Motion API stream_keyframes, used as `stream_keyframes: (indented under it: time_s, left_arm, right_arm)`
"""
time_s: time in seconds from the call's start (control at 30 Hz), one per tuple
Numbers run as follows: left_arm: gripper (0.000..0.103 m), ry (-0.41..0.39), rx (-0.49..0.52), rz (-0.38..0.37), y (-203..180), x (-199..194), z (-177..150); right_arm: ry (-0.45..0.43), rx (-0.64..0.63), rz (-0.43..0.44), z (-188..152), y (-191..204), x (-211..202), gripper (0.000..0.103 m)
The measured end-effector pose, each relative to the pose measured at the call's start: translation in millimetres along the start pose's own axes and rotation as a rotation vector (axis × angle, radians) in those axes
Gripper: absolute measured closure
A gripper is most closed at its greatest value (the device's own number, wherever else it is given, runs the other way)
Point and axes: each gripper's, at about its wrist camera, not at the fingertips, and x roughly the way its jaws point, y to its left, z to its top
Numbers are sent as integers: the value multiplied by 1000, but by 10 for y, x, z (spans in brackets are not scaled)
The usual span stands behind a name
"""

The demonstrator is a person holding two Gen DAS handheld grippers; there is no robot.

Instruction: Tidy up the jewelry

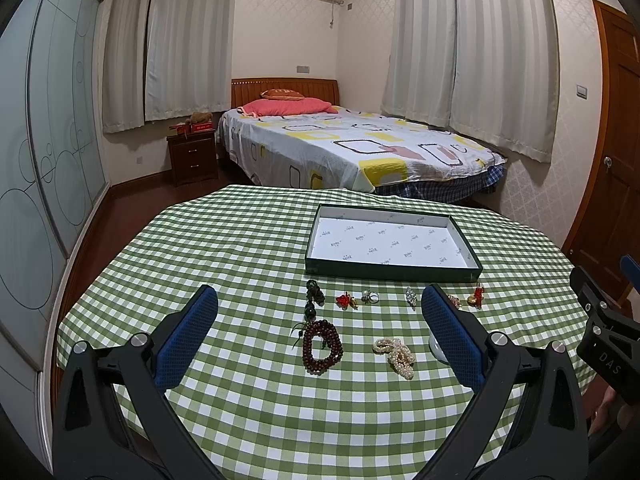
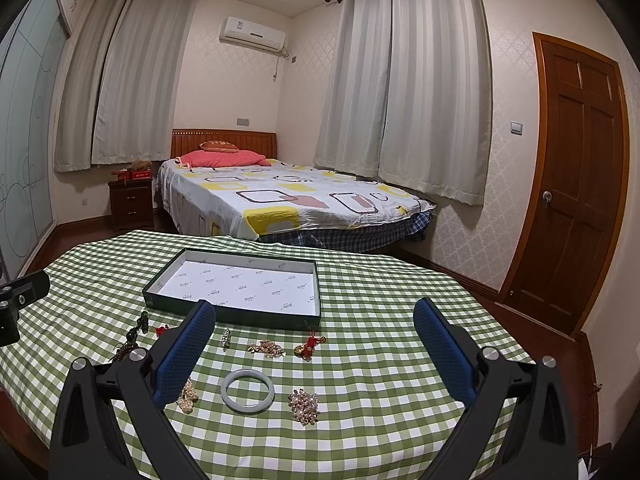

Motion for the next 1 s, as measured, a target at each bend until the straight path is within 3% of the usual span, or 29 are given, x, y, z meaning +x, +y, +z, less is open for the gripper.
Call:
stream_keyframes:
  time_s: [1.0]
  left_arm:
    - [4, 3, 0, -3, 6, 12, -14]
  right_arm:
    - [4, -2, 6, -39, 34, 31, 6]
